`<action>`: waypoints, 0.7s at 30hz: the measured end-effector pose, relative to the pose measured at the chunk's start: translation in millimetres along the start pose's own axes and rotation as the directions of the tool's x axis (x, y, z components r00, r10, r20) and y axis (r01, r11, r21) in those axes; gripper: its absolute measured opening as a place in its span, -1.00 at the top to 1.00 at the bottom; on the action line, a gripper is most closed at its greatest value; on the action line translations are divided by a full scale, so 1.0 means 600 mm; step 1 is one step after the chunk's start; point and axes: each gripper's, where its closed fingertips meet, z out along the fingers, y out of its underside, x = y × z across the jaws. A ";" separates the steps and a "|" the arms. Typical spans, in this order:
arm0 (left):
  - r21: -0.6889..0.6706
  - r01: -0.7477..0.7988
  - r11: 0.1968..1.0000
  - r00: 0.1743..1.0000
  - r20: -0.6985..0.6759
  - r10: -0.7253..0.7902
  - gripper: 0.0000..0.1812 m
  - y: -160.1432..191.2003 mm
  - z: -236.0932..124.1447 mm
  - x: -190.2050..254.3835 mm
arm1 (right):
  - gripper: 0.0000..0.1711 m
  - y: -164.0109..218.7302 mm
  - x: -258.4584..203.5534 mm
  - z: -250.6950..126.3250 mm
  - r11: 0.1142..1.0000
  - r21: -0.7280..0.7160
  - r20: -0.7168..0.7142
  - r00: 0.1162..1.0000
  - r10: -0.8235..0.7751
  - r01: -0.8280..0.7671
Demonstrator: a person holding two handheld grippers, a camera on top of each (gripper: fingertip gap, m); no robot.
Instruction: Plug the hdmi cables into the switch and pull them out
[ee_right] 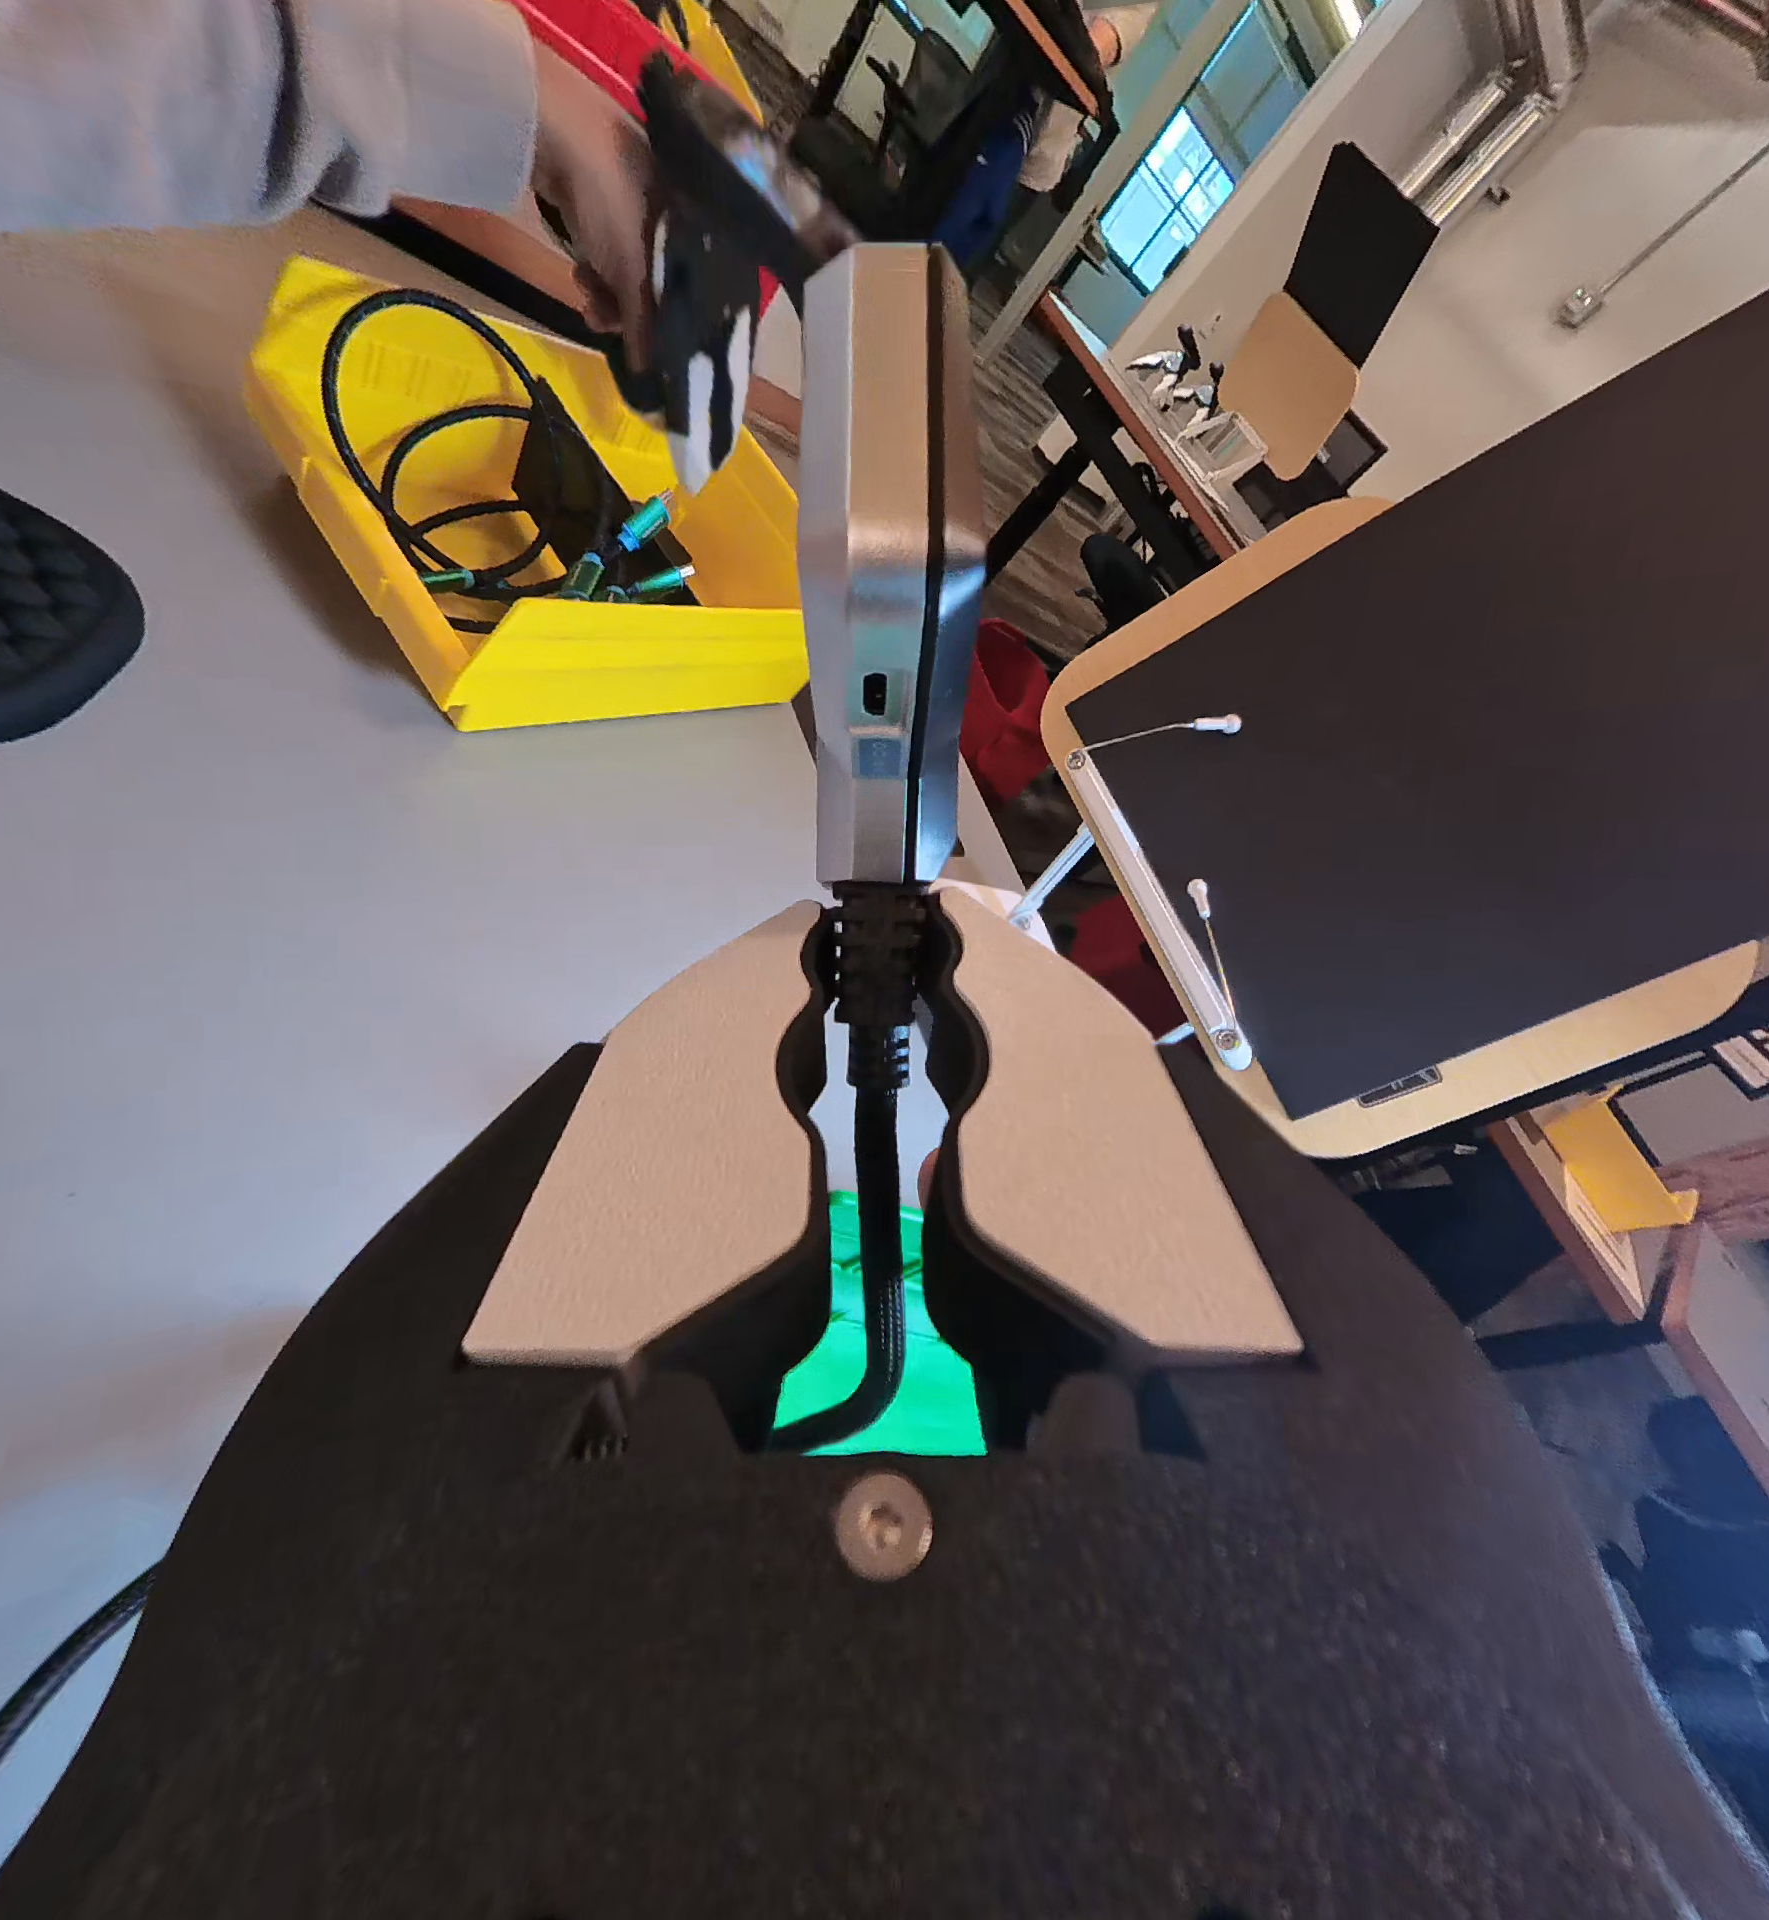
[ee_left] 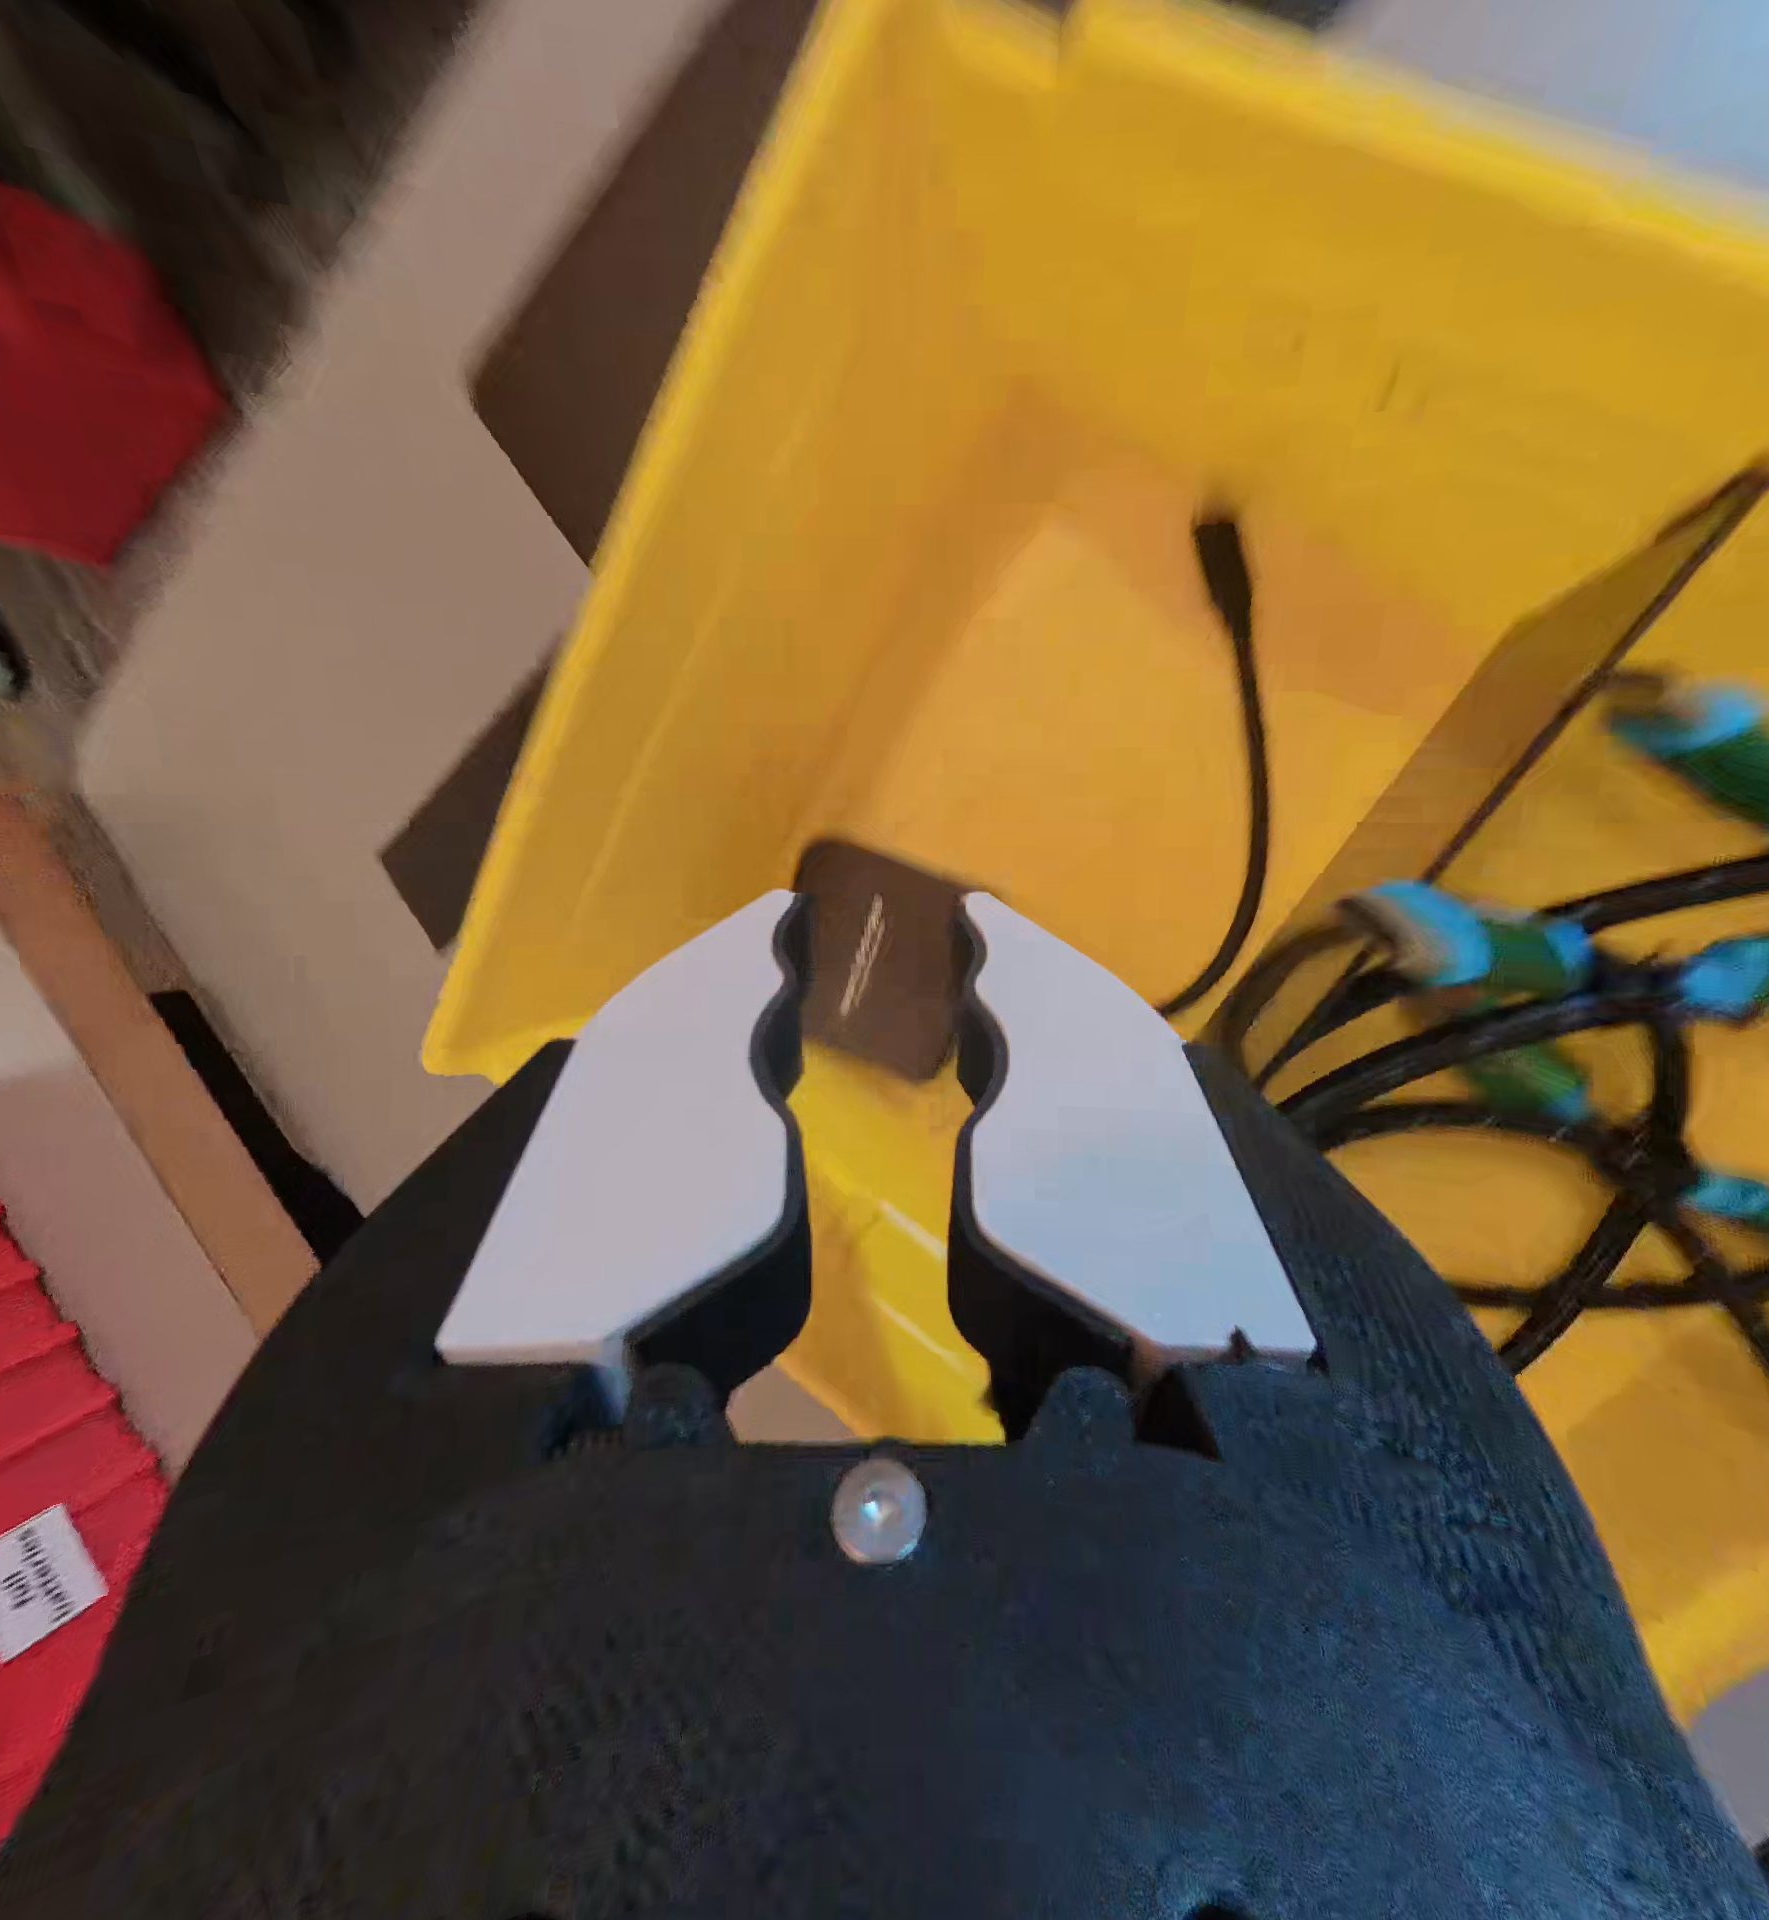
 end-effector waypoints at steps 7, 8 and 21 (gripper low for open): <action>-0.263 -0.032 0.964 0.994 -0.111 0.003 0.54 0.047 0.074 0.001 | 0.83 -0.002 -0.003 0.005 1.000 0.019 0.042 0.999 0.013 -0.014; -0.265 -0.052 0.963 0.993 -0.120 0.020 0.53 0.043 0.078 0.004 | 0.83 0.000 -0.005 0.000 1.000 0.021 0.046 0.999 0.019 -0.020; 0.090 -0.125 0.988 0.826 -0.542 0.154 0.68 -0.052 -0.075 0.115 | 0.83 0.063 -0.022 -0.052 0.970 0.131 0.045 0.979 0.199 -0.203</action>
